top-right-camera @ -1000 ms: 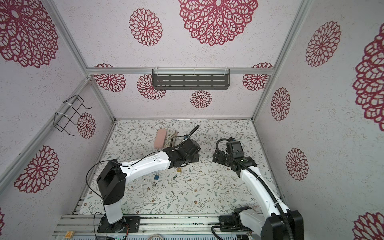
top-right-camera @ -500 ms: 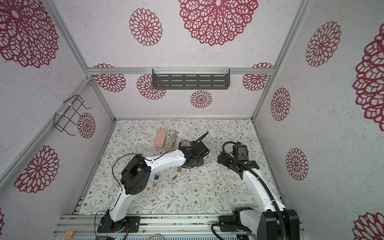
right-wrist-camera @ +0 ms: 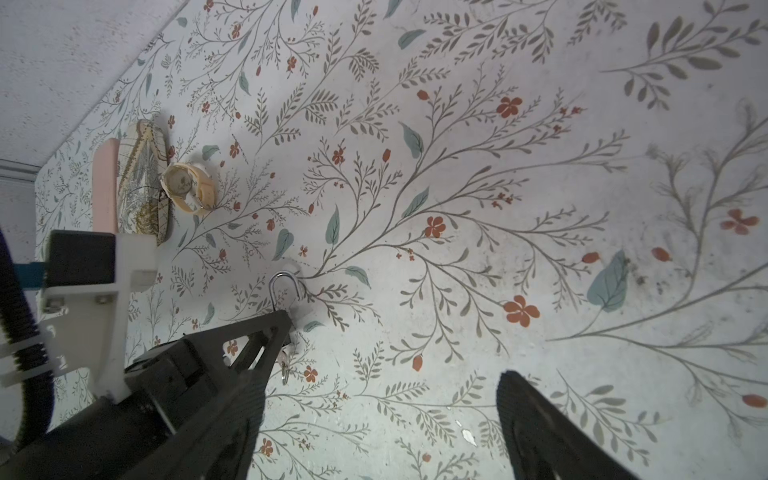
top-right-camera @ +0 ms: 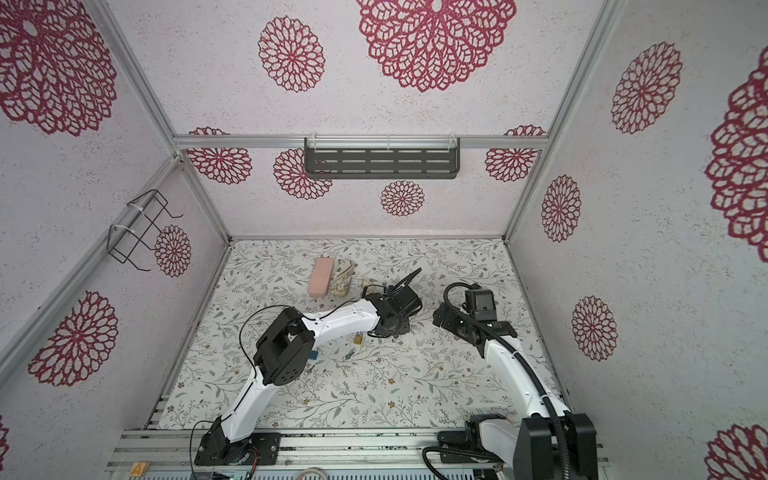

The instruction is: Unlock with the key

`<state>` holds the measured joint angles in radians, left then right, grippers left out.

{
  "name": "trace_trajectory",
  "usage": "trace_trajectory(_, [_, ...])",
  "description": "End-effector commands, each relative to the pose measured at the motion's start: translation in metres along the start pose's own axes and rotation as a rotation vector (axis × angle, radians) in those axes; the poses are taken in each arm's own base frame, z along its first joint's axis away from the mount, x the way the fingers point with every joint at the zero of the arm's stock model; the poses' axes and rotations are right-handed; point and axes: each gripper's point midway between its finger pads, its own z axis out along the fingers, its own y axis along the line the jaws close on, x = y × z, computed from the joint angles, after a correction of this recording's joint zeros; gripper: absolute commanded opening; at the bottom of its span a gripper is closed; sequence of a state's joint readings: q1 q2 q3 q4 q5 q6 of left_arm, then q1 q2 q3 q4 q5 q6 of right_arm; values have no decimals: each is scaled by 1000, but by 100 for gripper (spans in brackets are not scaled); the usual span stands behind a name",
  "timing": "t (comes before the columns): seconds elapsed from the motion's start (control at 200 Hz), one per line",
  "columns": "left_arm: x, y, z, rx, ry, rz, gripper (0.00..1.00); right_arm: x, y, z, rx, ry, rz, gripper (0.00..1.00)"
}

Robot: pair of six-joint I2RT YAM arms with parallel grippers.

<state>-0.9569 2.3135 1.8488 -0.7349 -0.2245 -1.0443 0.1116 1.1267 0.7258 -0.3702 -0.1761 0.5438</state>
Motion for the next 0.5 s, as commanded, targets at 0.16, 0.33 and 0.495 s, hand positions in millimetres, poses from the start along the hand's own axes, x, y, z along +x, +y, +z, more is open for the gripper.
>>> trace_trajectory(0.16, [2, 0, 13, -9, 11, -32, 3, -4, 4, -1, -18, -9, 19, 91])
trace_trajectory(0.33, [5, 1, 19, -13, 24, -40, 14, -5, 4, -1, -16, -6, 18, 91])
trace_trajectory(0.495, [4, -1, 17, -2, 25, -42, 28, -8, 6, -4, -18, -12, 18, 91])
